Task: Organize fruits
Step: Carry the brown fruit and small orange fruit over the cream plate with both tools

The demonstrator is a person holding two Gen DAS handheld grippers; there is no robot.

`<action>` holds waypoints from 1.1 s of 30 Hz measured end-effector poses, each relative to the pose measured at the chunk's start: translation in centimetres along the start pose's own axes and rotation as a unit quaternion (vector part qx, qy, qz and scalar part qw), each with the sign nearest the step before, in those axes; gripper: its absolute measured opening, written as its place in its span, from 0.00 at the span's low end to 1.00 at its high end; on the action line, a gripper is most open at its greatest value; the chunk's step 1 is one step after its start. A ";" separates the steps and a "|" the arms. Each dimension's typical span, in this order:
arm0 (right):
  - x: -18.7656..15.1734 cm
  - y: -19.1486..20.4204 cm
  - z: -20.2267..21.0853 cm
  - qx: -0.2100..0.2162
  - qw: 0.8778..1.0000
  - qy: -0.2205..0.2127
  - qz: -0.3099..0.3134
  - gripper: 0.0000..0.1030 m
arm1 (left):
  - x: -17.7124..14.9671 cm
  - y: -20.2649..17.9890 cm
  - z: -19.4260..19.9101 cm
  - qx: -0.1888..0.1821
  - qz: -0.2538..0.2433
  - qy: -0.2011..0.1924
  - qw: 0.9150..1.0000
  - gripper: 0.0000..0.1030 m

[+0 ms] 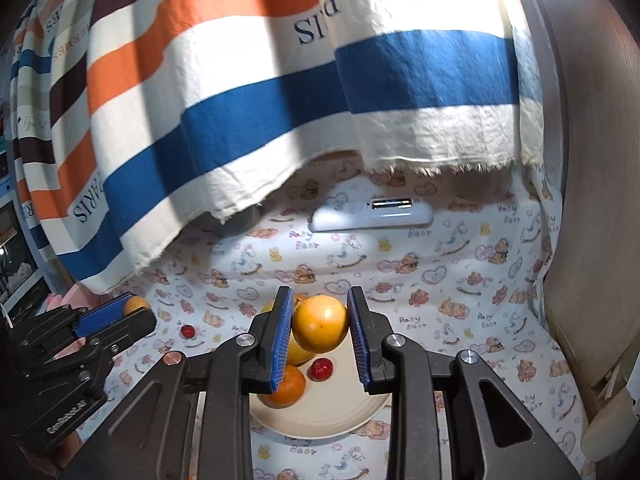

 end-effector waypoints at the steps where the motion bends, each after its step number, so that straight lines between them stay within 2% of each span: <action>1: -0.1 0.0 -0.2 -0.001 1.000 -0.001 0.000 0.28 | -0.1 0.0 -0.5 -0.006 0.003 -0.001 1.000 0.21; 6: -1.1 0.1 -2.1 -0.002 1.000 0.003 0.007 0.28 | -0.9 0.6 -4.0 -0.035 0.028 0.009 0.999 0.21; 9: -2.0 -0.2 -3.7 -0.005 1.000 0.021 0.006 0.28 | -2.1 1.4 -6.2 -0.032 0.043 0.025 0.998 0.21; 13: -3.0 -1.3 -5.5 -0.038 0.999 0.029 0.017 0.28 | -4.6 2.9 -9.0 -0.023 0.067 0.053 0.996 0.21; 15: -3.9 -2.0 -6.7 -0.047 0.997 0.054 0.022 0.28 | -5.1 3.8 -9.9 -0.047 0.102 0.072 0.991 0.21; 17: -4.6 -2.6 -7.7 -0.052 0.996 0.074 0.017 0.28 | -5.2 4.6 -9.8 -0.053 0.122 0.069 0.989 0.21; 20: -5.1 -3.0 -8.6 -0.056 0.994 0.089 0.017 0.28 | -6.1 4.9 -10.5 -0.055 0.117 0.104 0.986 0.21; 22: -5.4 -3.2 -9.0 -0.057 0.993 0.100 0.016 0.28 | -6.8 4.7 -11.2 -0.068 0.124 0.129 0.982 0.21; 27: -6.3 -3.5 -10.2 -0.063 0.989 0.133 0.014 0.28 | -8.4 4.8 -12.8 -0.071 0.129 0.188 0.971 0.21; 29: -6.6 -3.6 -10.5 -0.066 0.988 0.141 0.015 0.28 | -8.8 5.1 -13.1 -0.074 0.140 0.197 0.967 0.21; 33: -6.9 -3.6 -10.7 -0.061 0.987 0.149 0.015 0.28 | -8.8 5.7 -13.1 -0.083 0.147 0.197 0.966 0.22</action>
Point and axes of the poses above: each gripper's, at about its wrist camera, not at the fingertips, and z roughly against the way its jaws point, y to its left, x to its top, the point moved 7 cm from there along -z, roughly the way its jaws point, and after that the axes turned 9 degrees about -x, right-handed, at the moved point
